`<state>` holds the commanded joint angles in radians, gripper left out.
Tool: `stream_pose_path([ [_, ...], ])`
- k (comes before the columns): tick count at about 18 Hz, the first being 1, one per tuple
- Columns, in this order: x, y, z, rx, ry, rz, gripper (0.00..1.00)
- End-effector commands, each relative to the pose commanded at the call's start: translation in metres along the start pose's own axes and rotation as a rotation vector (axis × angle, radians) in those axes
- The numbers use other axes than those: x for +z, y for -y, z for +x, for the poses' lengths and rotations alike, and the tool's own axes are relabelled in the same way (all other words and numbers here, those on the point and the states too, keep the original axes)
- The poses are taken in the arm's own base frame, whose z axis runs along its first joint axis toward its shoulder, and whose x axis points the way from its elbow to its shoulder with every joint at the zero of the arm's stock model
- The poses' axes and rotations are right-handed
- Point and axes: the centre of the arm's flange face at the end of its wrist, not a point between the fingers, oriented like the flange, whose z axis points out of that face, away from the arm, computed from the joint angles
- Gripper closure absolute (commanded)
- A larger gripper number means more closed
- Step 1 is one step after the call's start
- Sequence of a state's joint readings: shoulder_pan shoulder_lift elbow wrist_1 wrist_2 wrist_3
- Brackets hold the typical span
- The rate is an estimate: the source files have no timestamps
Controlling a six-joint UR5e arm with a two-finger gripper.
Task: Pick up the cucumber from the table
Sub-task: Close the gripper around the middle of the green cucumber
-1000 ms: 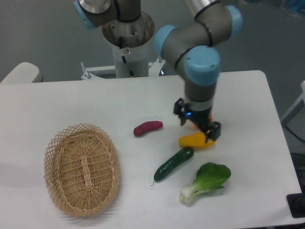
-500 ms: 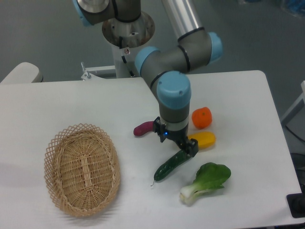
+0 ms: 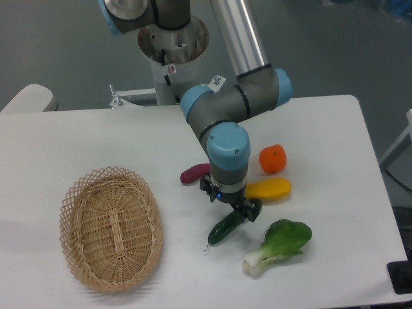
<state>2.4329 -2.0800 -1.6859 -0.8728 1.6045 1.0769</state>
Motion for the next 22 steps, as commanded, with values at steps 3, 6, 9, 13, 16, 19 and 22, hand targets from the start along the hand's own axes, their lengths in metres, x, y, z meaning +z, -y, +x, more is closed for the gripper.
stream_pose_path([
  [3,0.008,0.003,-0.007,-0.001,-0.003,-0.002,0.0],
  [6,0.015,0.006,-0.011,0.0,0.003,0.001,0.0],
  [9,0.019,0.004,-0.011,0.0,0.0,0.0,0.0],
  [13,0.024,0.003,-0.012,0.0,0.003,-0.018,0.01],
  [16,0.025,0.002,-0.013,0.002,0.003,-0.026,0.3],
  [19,0.025,0.002,-0.013,0.003,0.003,-0.026,0.44],
  [22,0.022,0.001,-0.015,0.002,0.006,-0.025,0.6],
])
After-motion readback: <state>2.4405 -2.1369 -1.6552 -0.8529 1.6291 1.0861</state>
